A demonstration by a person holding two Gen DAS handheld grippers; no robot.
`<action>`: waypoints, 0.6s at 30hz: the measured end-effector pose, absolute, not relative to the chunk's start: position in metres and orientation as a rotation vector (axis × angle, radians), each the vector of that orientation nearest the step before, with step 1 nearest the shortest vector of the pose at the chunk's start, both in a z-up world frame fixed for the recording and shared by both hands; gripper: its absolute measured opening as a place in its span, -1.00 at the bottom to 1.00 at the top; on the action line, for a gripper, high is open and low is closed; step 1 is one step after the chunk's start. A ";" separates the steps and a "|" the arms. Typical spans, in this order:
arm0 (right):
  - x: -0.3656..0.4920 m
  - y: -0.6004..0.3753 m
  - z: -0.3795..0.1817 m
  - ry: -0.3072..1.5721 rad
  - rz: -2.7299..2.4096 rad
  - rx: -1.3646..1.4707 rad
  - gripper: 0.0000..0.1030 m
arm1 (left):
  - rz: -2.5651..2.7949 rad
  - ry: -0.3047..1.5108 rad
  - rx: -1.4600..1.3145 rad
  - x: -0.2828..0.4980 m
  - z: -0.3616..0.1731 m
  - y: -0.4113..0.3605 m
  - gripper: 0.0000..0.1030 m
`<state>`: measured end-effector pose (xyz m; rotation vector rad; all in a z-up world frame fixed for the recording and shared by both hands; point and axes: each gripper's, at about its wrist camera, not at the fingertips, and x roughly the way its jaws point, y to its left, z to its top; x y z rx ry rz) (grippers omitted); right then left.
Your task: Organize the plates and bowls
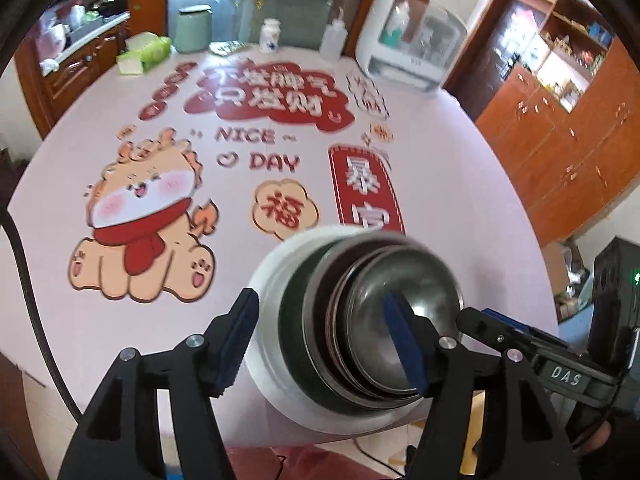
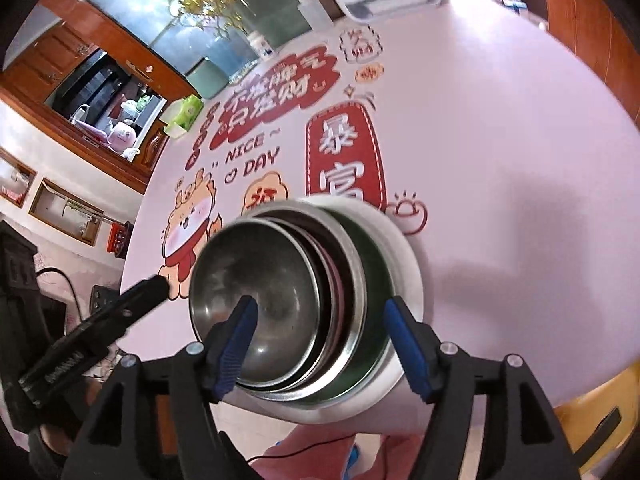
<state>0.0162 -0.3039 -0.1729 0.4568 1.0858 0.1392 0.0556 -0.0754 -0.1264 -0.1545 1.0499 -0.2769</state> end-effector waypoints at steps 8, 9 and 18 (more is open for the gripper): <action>-0.003 -0.306 -0.117 0.964 0.136 0.379 0.61 | -0.214 0.941 -0.101 0.028 -0.078 -0.070 0.60; -0.006 -0.306 -0.111 0.950 0.132 0.364 0.65 | -0.216 0.936 -0.095 0.025 -0.074 -0.071 0.60; -0.042 -0.296 -0.079 0.945 0.117 0.293 0.85 | -0.170 0.901 -0.063 -0.004 -0.051 -0.078 0.76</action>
